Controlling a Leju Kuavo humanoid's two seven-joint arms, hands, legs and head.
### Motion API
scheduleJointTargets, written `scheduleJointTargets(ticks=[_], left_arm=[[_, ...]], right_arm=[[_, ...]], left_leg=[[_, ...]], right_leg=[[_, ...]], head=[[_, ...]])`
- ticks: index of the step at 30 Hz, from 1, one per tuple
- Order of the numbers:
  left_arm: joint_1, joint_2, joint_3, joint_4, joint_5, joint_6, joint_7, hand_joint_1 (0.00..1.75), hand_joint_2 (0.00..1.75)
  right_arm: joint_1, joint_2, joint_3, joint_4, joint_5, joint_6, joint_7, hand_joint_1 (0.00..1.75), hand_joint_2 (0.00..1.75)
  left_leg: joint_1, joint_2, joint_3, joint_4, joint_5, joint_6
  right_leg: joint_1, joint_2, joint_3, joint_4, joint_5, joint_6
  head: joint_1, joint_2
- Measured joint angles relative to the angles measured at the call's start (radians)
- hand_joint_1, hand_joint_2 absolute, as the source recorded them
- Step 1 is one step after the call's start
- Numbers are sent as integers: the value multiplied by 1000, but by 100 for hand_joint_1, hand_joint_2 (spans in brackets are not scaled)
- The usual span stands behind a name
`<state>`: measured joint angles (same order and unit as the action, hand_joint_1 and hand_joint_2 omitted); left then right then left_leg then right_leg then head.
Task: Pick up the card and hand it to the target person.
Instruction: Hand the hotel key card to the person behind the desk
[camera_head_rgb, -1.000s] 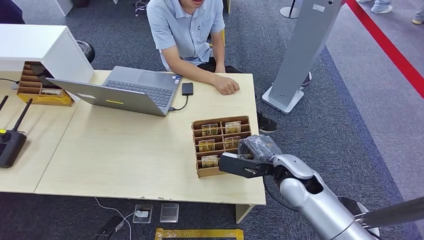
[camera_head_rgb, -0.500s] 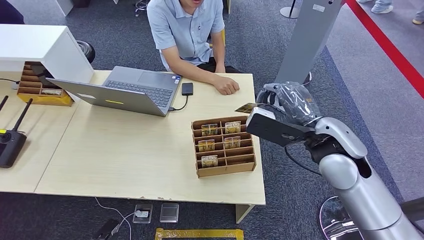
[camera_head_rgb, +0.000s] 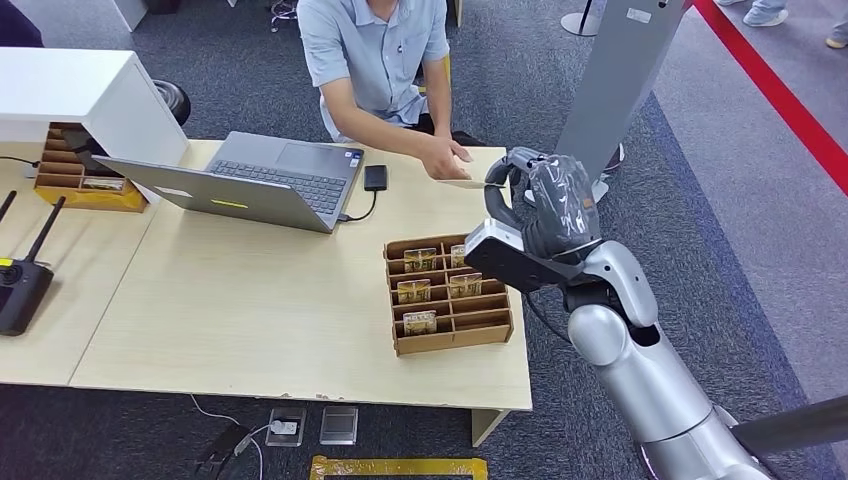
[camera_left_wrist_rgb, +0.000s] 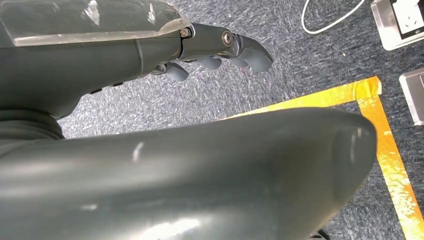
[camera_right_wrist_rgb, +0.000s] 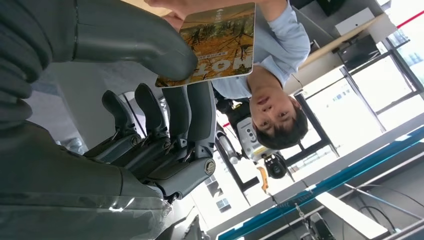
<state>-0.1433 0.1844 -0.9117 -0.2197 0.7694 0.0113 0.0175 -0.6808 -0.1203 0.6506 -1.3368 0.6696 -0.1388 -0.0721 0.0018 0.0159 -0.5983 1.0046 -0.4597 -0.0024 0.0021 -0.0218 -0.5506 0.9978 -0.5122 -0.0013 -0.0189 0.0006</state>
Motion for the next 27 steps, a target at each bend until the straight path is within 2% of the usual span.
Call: scheduleJointTargets(ticks=[6,21,25,27], left_arm=[[0,0,0,0,0,1,2,0,0],[1,0,0,0,0,1,3,0,0],[3,0,0,0,2,1,1,0,175],[3,0,0,0,1,1,-2,0,175]], right_arm=[[-1,31,2,84,-14,-46,-8,141,175],[-7,66,5,176,-22,-66,-6,141,175],[-11,73,8,193,-29,-73,-7,0,175],[-15,75,10,202,-34,-77,-10,0,175]], left_leg=[[0,0,0,0,0,0],[0,0,0,0,0,0],[0,0,0,0,0,0],[0,0,0,0,0,0]], right_leg=[[0,0,0,0,0,0],[0,0,0,0,0,0],[0,0,0,0,0,0],[0,0,0,0,0,0]], head=[[0,0],[0,0],[0,0],[0,0]])
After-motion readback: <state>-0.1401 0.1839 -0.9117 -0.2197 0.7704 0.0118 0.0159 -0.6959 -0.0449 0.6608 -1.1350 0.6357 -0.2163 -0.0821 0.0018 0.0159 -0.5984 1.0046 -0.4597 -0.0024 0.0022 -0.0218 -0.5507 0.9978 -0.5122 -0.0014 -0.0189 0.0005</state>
